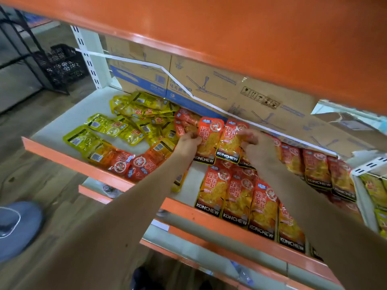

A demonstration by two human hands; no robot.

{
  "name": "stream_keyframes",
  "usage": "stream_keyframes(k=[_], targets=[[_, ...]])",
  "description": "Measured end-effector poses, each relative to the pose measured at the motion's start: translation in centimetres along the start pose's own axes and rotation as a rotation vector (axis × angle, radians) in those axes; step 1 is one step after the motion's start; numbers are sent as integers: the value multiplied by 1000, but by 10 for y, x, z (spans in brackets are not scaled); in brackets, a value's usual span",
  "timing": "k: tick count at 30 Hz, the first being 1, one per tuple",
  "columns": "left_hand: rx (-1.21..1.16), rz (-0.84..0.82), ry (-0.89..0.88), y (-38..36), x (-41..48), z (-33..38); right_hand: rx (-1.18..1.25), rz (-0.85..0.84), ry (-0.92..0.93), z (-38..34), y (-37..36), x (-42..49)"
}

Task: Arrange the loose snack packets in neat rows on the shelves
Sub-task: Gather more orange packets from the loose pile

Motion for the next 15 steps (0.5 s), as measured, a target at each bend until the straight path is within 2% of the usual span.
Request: stream_keyframes(k=[15], targets=[[397, 38, -90, 43, 7, 26, -60, -5, -12, -15, -29, 17]])
Point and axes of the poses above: each hand's wrist, its own x-axis towards the middle knuckle, its own y-axis out of the back of the hand, z = x × y, the point moved 9 cm from there along x, towards the middle knuckle, and after that the axes turned 5 degrees about -x, right-handed, at the moved point
